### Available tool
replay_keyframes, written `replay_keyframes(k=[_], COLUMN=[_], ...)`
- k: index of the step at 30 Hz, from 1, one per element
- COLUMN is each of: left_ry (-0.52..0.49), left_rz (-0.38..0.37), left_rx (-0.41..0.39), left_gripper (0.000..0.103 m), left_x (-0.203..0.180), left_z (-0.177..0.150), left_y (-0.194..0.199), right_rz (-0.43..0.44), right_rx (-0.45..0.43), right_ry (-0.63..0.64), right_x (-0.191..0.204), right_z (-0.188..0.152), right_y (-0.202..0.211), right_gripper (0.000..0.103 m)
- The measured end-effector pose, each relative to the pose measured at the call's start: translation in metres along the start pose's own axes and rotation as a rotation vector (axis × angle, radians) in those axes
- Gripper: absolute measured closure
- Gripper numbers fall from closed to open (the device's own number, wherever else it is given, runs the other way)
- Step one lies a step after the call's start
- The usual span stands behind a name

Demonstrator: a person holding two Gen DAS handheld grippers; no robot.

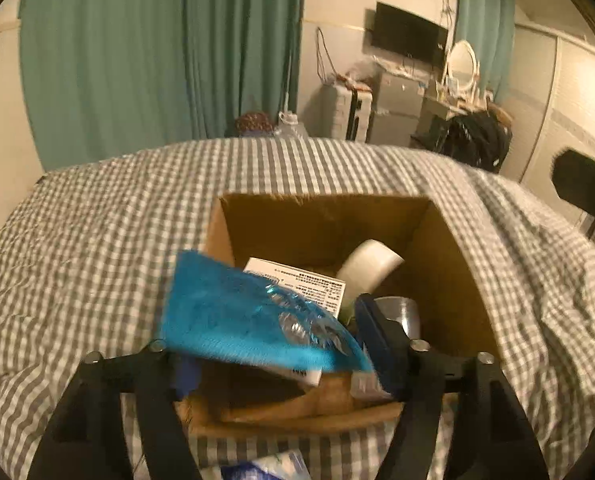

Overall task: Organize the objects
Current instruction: 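Lower tape roll and blister pack into the cardboard box and release, then grasp the blue tissue pack with right tool while left tool grasps the toothpaste tube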

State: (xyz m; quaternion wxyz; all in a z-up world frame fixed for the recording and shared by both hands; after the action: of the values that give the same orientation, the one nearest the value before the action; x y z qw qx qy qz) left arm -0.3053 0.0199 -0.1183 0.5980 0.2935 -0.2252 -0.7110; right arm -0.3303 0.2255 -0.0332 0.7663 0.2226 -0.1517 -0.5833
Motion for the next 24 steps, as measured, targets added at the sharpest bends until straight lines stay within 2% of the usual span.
replay_keyframes(k=[2, 8, 16, 20, 24], left_ry=[0.01, -0.007, -0.035, 0.002, 0.029], left_rz=[0.008, 0.051, 0.075, 0.092, 0.15], left_rx=[-0.016, -0.088, -0.165, -0.186, -0.171], left_gripper=[0.021, 0.015, 0.013, 0.007, 0.007], left_x=[0.004, 0.008, 0.006, 0.029, 0.054], left_z=[0.002, 0.01, 0.013, 0.001, -0.019], left_y=[0.014, 0.064, 0.123, 0.137, 0.134], right_rz=[-0.021, -0.019, -0.028, -0.032, -0.027], right_rx=[-0.019, -0.052, -0.042, -0.047, -0.037], right_ry=[0.018, 0.022, 0.031, 0.033, 0.032], right_x=[0.004, 0.011, 0.024, 0.034, 0.045], right_z=[0.001, 0.001, -0.012, -0.016, -0.028], right_y=[0.021, 0.066, 0.107, 0.118, 0.115], right_gripper=[0.0, 0.0, 0.0, 0.0, 0.0])
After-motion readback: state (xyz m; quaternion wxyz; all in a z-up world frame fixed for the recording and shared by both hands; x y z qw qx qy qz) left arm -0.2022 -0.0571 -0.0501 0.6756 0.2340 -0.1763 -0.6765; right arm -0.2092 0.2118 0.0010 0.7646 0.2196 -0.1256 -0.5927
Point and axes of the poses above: each gripper's, at about its wrist camera, not at the fingertips, and y roughly against the way its jaws point, x to its left, z to its top, the point moved 6 cm from there along -y, roughly the way its jaws point, and after that the axes turned 7 degrees about y, right-handed, at the moved point
